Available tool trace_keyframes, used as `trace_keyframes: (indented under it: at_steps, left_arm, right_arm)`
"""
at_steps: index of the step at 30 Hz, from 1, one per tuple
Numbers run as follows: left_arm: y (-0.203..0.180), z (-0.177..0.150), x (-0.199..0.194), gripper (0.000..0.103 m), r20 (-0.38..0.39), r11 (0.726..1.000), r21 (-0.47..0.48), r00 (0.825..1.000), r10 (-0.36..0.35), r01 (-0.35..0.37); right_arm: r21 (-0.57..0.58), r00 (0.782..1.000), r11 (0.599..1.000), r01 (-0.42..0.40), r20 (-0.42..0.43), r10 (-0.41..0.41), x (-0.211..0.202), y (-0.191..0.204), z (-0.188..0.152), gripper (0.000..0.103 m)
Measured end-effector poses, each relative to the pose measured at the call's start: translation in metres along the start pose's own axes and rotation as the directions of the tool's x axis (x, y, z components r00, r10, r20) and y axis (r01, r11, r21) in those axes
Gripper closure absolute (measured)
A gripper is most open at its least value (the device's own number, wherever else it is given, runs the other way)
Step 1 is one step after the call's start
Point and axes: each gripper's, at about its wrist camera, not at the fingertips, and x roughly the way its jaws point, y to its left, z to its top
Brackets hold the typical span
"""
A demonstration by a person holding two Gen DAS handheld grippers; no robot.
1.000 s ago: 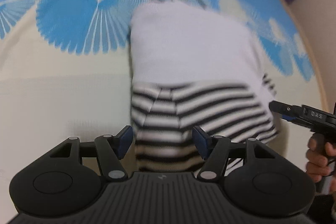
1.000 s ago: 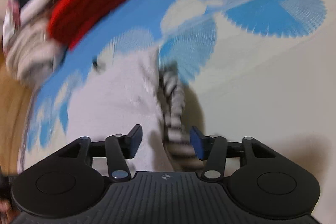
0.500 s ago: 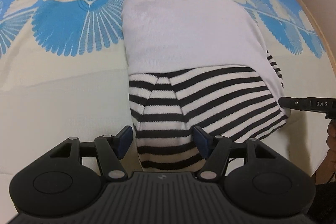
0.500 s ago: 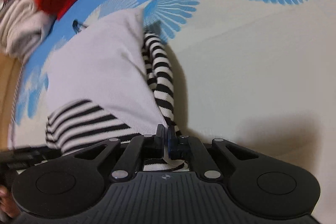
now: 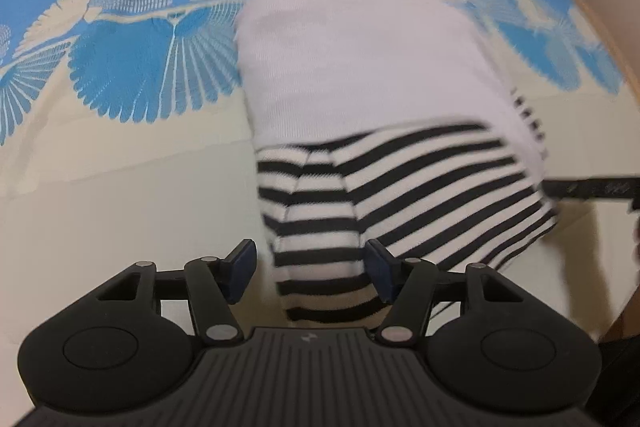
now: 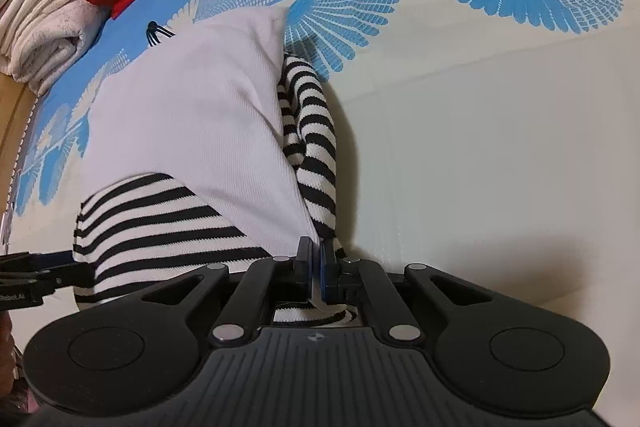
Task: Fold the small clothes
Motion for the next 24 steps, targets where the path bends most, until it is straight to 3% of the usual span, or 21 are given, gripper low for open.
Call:
trace_keyframes:
  at_steps: [3,6,9,11,13,15,17,19,21,24]
  left_arm:
    - [0.000,-0.002,0.002,0.035,-0.003,1.000,-0.005,1.000,0.017,-0.017]
    - [-0.003,-0.004,-0.023,0.034,0.061,1.000,-0.015,0.998,0.020,-0.019]
    - [-0.001,-0.011,-0.060,0.028,0.172,0.998,-0.048,0.984,0.053,-0.046]
    - [0.001,-0.020,-0.091,0.021,0.262,0.994,-0.089,0.962,0.081,-0.059]
    - [-0.006,-0.038,-0.121,0.018,0.353,0.992,-0.099,0.929,0.113,-0.083]
    - [-0.017,-0.063,-0.145,0.012,0.435,0.989,-0.101,0.890,0.139,-0.105]
    - [-0.033,-0.096,-0.161,0.005,0.509,0.988,-0.107,0.847,0.154,-0.115]
    - [-0.053,-0.128,-0.166,0.004,0.549,0.986,-0.117,0.819,0.167,-0.122]
    - [-0.069,-0.150,-0.161,0.004,0.540,0.981,-0.138,0.819,0.191,-0.138]
    - [-0.086,-0.173,-0.148,0.004,0.487,0.973,-0.201,0.850,0.201,-0.116]
  right_arm:
    - [-0.019,0.999,0.999,0.047,-0.019,-0.047,0.001,0.003,-0.001,0.100]
    - [-0.002,0.993,0.993,0.116,-0.019,-0.116,-0.008,0.001,-0.003,0.085]
    - [0.048,0.988,0.991,0.123,0.092,-0.127,-0.041,-0.002,-0.006,0.084]
    - [0.031,0.975,0.993,0.117,0.189,-0.121,-0.068,0.004,-0.013,0.084]
    - [-0.043,0.946,0.989,0.141,0.301,-0.122,-0.097,0.018,-0.026,0.079]
    - [-0.101,0.910,0.982,0.157,0.401,-0.104,-0.126,0.032,-0.046,0.066]
    - [-0.131,0.883,0.980,0.153,0.463,-0.076,-0.148,0.044,-0.069,0.042]
    - [-0.157,0.859,0.973,0.170,0.507,-0.068,-0.162,0.055,-0.099,0.033]
    - [-0.188,0.851,0.964,0.189,0.521,-0.065,-0.166,0.063,-0.127,0.030]
    - [-0.184,0.854,0.968,0.171,0.518,-0.052,-0.167,0.067,-0.160,0.027]
